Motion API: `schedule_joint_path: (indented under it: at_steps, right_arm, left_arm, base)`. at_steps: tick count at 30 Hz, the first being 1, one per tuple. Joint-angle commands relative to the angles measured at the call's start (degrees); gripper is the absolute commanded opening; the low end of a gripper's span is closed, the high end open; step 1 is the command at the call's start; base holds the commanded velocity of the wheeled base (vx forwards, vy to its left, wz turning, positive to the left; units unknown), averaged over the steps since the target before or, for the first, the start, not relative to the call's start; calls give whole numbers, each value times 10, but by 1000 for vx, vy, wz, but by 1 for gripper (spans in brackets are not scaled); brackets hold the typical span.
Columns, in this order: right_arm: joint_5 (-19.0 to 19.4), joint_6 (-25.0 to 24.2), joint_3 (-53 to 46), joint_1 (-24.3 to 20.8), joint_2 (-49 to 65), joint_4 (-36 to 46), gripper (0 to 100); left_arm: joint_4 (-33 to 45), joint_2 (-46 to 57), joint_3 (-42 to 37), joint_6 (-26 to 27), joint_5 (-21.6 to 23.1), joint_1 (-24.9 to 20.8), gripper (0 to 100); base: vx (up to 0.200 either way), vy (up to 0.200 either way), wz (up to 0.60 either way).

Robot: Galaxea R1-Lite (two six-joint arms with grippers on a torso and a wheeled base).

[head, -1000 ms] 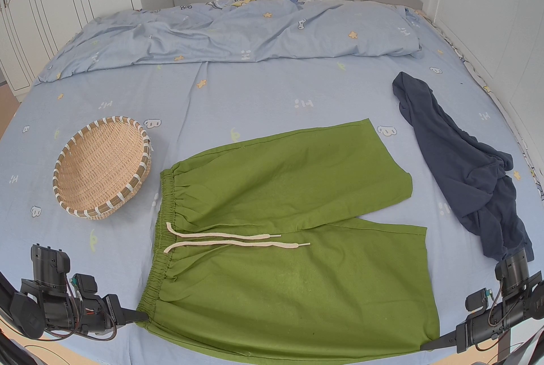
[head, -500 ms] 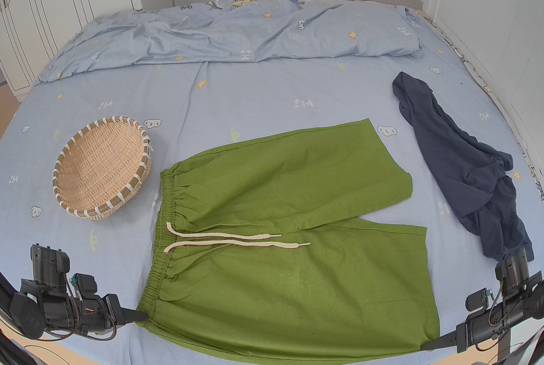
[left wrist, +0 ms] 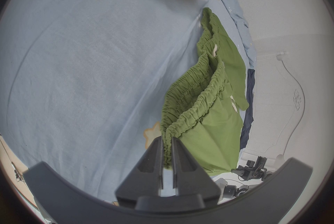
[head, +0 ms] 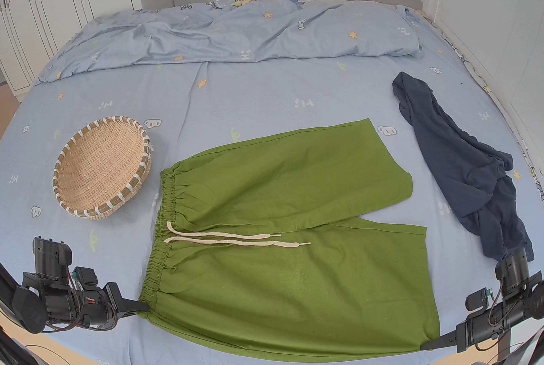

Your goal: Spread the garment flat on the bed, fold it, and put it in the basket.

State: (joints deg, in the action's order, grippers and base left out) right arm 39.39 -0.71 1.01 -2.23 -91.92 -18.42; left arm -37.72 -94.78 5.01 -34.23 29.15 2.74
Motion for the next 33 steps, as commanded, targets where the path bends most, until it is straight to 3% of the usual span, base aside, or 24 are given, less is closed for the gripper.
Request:
schedule_joint_path:
  at_steps: [1,5,17,22,24,27,28,29,31,33]
  right_arm:
    - [2,0,-10,1,-1,0,0]
    - [2,0,-10,2,0,0,0]
    - [3,0,-10,3,6,0,0]
    - [3,-9,0,6,77,-7,0]
    - [1,-25,22,6,128,15,0]
    - [0,-35,79,6,176,88,0]
    - [0,-35,83,6,177,92,0]
    - [1,-35,130,6,203,154,0]
    - [1,-34,182,1,225,218,0]
    - [1,-34,207,0,233,246,0]
  left_arm:
    - [-9,-8,-7,6,-1,-3,0]
    - [-10,11,-19,16,-1,-7,0]
    - [-10,46,-33,24,-8,-18,0]
    - [6,146,-35,11,-8,-37,0]
    - [83,228,-18,-6,-8,-73,0]
    - [302,331,92,-36,-8,-110,0]
    - [316,335,99,-38,-8,-111,0]
    - [486,372,205,-55,1,-125,0]
    - [611,381,292,-55,4,-138,0]
    - [644,382,320,-53,3,-142,0]
  base:
    - [0,0,0]
    - [150,0,0]
    - [0,0,0]
    - [0,0,0]
    - [0,0,0]
    - [0,0,0]
    - [0,0,0]
    - [0,0,0]
    - [0,0,0]
    - [0,0,0]
